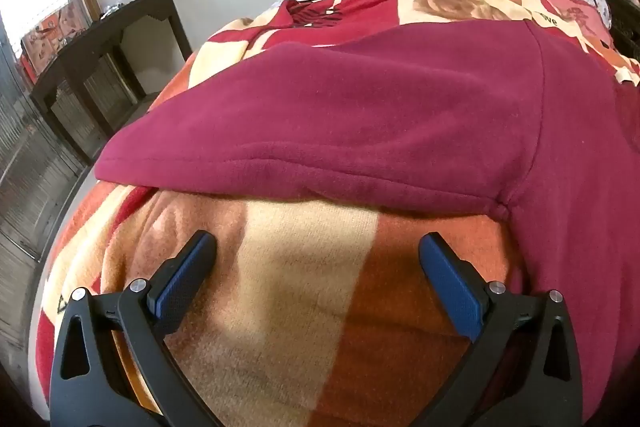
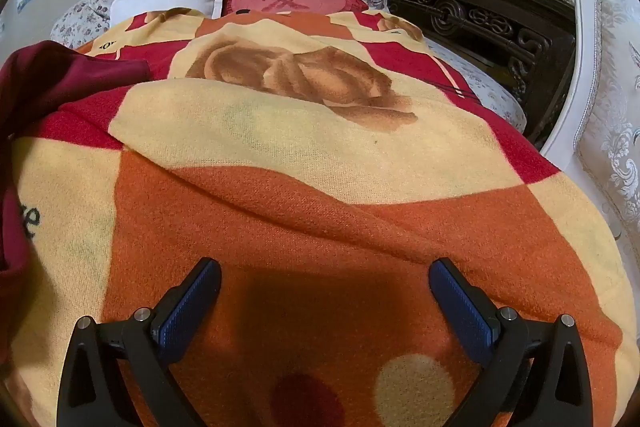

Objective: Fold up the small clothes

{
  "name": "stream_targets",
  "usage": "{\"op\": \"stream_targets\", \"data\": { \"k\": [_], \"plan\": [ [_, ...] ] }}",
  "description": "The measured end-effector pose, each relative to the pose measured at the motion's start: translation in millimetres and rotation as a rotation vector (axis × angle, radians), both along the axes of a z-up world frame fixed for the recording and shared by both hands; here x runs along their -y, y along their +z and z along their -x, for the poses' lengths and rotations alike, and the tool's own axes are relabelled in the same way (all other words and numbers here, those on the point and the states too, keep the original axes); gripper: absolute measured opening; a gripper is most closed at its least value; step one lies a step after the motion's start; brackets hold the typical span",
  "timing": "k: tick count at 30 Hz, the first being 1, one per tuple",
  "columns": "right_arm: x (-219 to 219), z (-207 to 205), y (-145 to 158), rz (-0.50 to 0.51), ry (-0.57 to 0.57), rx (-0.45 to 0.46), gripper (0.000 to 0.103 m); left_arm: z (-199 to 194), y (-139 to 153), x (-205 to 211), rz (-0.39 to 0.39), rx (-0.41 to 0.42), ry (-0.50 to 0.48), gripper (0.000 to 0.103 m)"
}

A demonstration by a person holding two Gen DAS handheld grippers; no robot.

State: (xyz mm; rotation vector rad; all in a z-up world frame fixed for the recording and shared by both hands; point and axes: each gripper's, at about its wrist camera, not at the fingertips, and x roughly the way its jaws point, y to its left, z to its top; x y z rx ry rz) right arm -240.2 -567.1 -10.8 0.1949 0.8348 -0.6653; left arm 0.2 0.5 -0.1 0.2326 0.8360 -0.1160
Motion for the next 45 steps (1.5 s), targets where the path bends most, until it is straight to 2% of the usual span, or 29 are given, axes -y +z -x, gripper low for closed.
{"op": "stream_targets", "data": {
  "k": [13,15,19,23,28,30,32,38,40,42,45],
  "plan": [
    [0,0,0,-0.001,0.000,0.000,0.103,0,0,0,-0.017,0.001,0.003,0.103],
    [0,0,0,0.001,-0.001,0.000,0.103,-4,1,-3,-0.012,-0.024,0.009,0.103],
    [2,0,0,-0.003,0.003,0.003,0.103,3,14,-3,-0.006,-0.086,-0.025,0.102],
    [2,2,0,0.001,0.002,-0.001,0.103,28,38,4,-0.005,-0.029,-0.067,0.102],
    [-7,3,9,0.039,-0.003,-0.051,0.103,48,60,16,0.021,-0.028,-0.123,0.102],
    [-16,12,20,0.051,-0.013,-0.066,0.103,56,68,21,0.027,-0.012,-0.146,0.102],
    [-25,25,34,0.032,0.002,-0.038,0.103,63,73,26,0.030,-0.003,-0.170,0.102],
    [-60,71,91,0.068,0.014,0.006,0.103,79,78,41,0.048,0.001,-0.220,0.102],
    [-72,85,111,0.036,0.026,0.021,0.103,84,80,44,0.069,-0.006,-0.236,0.102],
    [-87,93,128,0.000,0.056,0.030,0.103,89,84,46,0.079,0.002,-0.251,0.102],
    [-117,101,155,0.008,0.123,0.017,0.103,98,92,50,0.086,0.022,-0.276,0.102]
  ]
}}
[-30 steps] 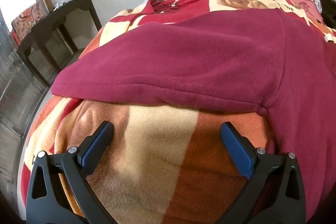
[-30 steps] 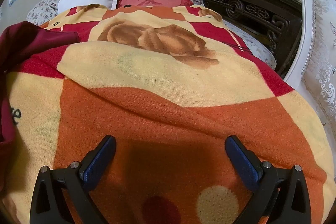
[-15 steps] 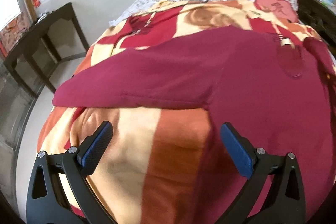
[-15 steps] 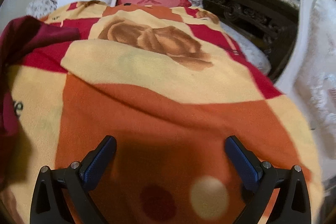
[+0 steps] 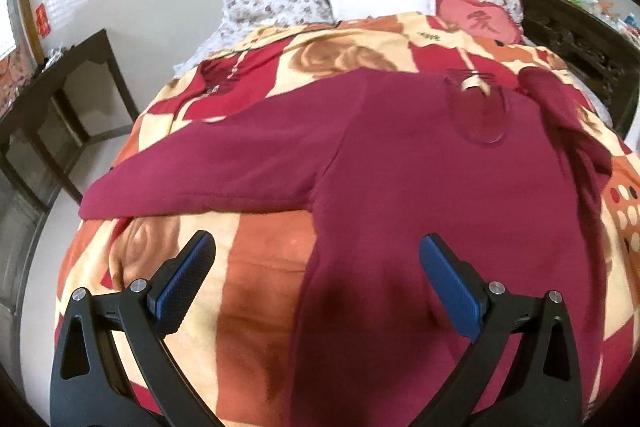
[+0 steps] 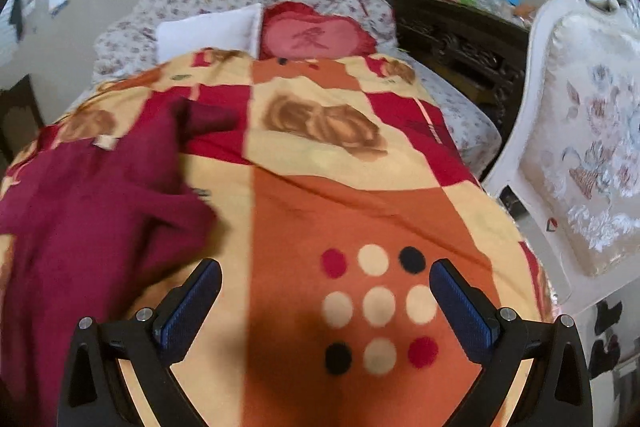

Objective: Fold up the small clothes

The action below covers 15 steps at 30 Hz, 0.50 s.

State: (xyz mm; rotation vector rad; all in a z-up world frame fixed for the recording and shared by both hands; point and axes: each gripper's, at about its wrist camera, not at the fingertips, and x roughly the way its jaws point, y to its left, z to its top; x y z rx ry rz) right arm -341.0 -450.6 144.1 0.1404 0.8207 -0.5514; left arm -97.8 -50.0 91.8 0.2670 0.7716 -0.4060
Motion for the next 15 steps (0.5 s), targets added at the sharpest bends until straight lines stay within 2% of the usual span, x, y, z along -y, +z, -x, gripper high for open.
{"op": "stream_targets", "data": {
  "k": [4,7,9,15],
  "plan": [
    [-37,-2,25,-0.023,0.112,-0.030,0.103,10,9,5,0.008,0.023,-0.021,0.102],
    [-66,-12,39,-0.165,0.173,-0.014,0.103,13,11,8,0.012,0.028,-0.023,0.102],
    [-85,-27,38,-0.233,0.207,-0.029,0.103,11,11,7,0.017,0.023,-0.021,0.102],
    [-146,-80,20,-0.204,0.307,-0.013,0.103,3,7,5,0.017,0.003,0.014,0.102]
  ]
}}
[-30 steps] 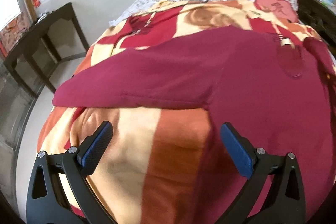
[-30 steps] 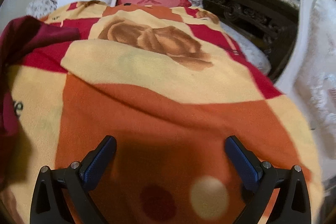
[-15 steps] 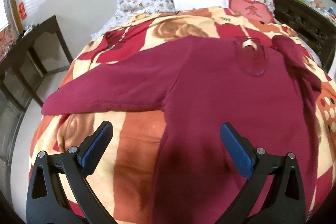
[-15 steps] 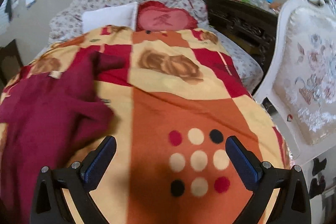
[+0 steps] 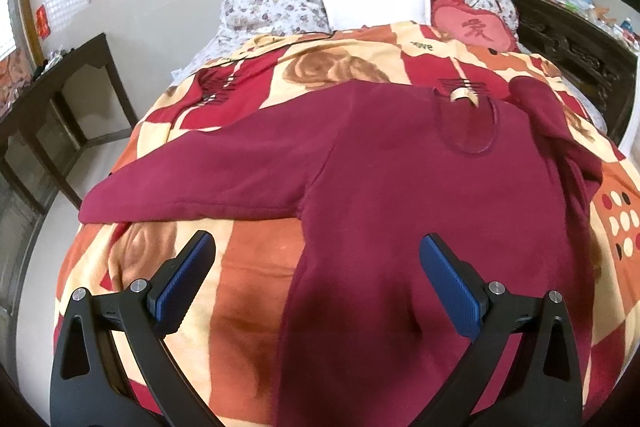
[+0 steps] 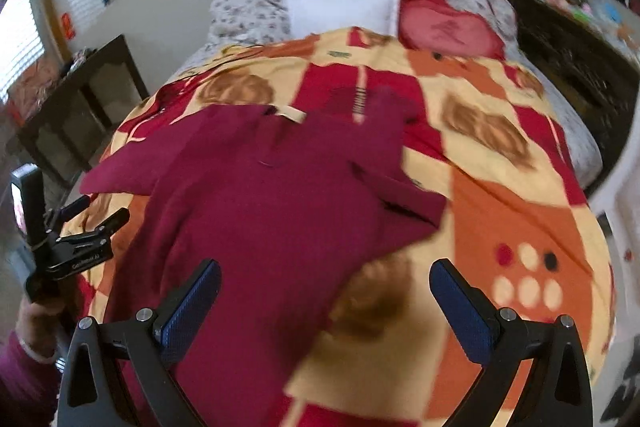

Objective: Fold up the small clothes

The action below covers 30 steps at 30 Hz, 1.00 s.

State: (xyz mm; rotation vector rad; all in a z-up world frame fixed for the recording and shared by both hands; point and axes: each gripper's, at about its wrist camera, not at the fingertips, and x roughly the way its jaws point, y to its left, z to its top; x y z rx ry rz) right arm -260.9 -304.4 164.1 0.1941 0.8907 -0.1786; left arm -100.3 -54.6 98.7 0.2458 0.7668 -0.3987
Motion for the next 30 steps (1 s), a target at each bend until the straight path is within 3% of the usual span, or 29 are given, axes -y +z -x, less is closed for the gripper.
{"op": "stream_targets", "data": {
  "k": [4,11,30],
  "plan": [
    [-27,-36,-22,-0.033,0.023,0.021,0.103,-8,-3,-3,0.001,-0.005,0.026,0.102],
    [-45,-75,-49,-0.013,0.022,-0.020,0.103,-24,-13,-7,0.025,-0.037,0.062,0.102],
    [-55,-111,-77,-0.029,0.018,-0.054,0.103,-45,-27,-5,0.026,-0.079,0.090,0.102]
  ]
}}
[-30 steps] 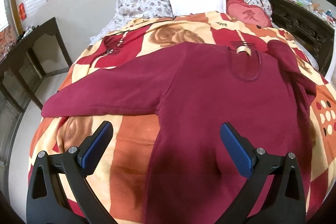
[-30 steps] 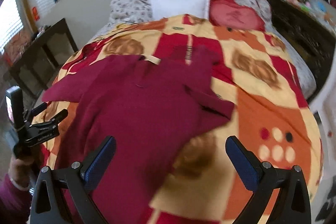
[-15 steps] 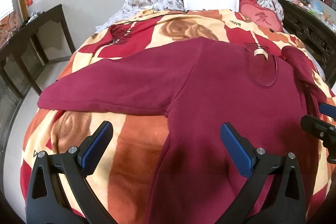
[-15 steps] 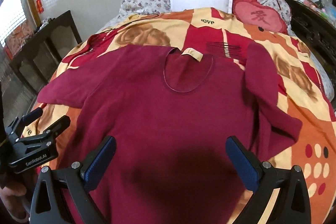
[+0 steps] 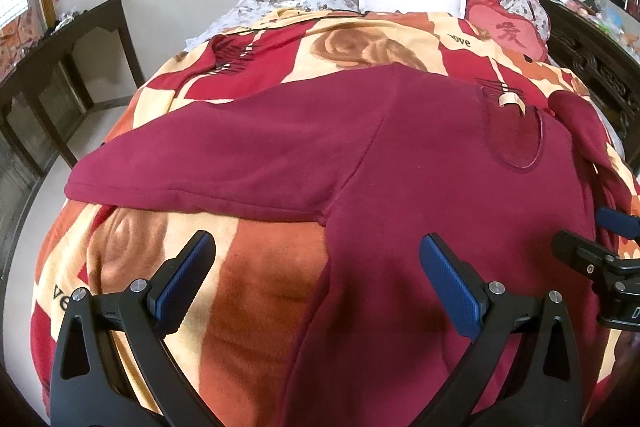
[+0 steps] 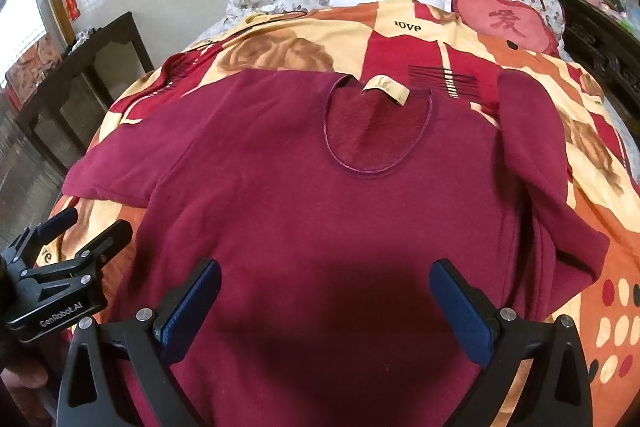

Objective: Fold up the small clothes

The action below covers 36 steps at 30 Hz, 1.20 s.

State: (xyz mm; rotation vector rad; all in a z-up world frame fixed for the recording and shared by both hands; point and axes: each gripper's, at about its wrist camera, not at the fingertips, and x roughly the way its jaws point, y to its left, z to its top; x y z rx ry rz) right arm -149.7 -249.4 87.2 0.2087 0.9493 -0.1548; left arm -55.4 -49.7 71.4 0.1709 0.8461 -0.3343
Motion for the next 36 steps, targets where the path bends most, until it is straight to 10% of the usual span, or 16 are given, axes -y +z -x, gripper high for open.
{"op": "stream_targets", "data": {
  "k": [36],
  "plan": [
    [-3,-15,-12,-0.036,-0.014,-0.023,0.103,-16,-4,-21,0.033,-0.044,0.056,0.102]
  ]
}}
